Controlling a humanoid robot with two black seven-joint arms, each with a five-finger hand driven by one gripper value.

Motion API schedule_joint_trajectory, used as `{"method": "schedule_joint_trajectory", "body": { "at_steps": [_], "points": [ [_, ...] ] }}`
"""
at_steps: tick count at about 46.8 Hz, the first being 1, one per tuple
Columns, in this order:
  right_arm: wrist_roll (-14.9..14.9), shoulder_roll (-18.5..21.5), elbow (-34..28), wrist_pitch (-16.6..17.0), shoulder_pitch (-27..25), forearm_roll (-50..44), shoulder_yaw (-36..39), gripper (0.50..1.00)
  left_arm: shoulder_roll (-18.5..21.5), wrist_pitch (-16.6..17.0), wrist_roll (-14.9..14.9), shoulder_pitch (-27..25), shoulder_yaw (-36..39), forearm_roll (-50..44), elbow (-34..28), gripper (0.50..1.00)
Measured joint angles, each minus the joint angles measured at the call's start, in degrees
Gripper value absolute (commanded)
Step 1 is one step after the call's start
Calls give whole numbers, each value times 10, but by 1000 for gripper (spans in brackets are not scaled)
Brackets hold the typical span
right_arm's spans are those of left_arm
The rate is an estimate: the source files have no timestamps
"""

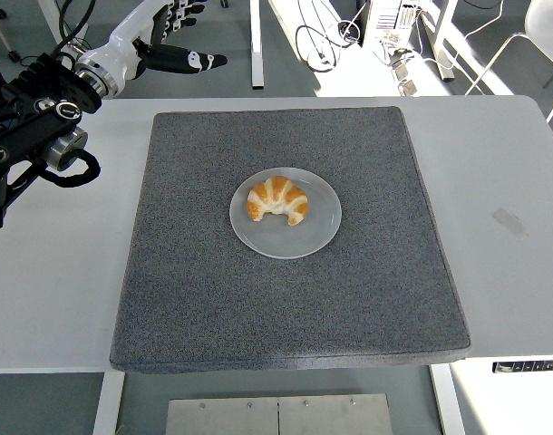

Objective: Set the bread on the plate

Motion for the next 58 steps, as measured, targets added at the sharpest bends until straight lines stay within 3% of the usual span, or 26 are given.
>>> {"method": "schedule_joint_trajectory", "body": {
  "at_steps": [7, 17, 23, 34, 42, 58],
  "points": [
    [0, 0, 0, 0, 0, 0, 0, 1000, -2, 5, -61, 49, -42, -62, 46, 916],
    [0, 0, 0, 0, 0, 0, 0, 1000, -17, -17, -119, 113, -133, -150, 94, 913],
    [0, 0, 0, 0, 0, 0, 0, 1000, -43, -58, -124, 136, -196, -204, 140, 908],
    [0, 0, 0, 0, 0, 0, 0, 1000, -130, -140, -129, 141, -257, -248, 264, 902],
    [0, 0, 6, 3, 0, 0, 1, 1000, -167, -145, -129, 141, -254, -251, 279, 902],
    [0, 0, 4, 1, 12, 0, -1, 1000, -167, -144, -123, 141, -250, -250, 280, 901]
  ]
}}
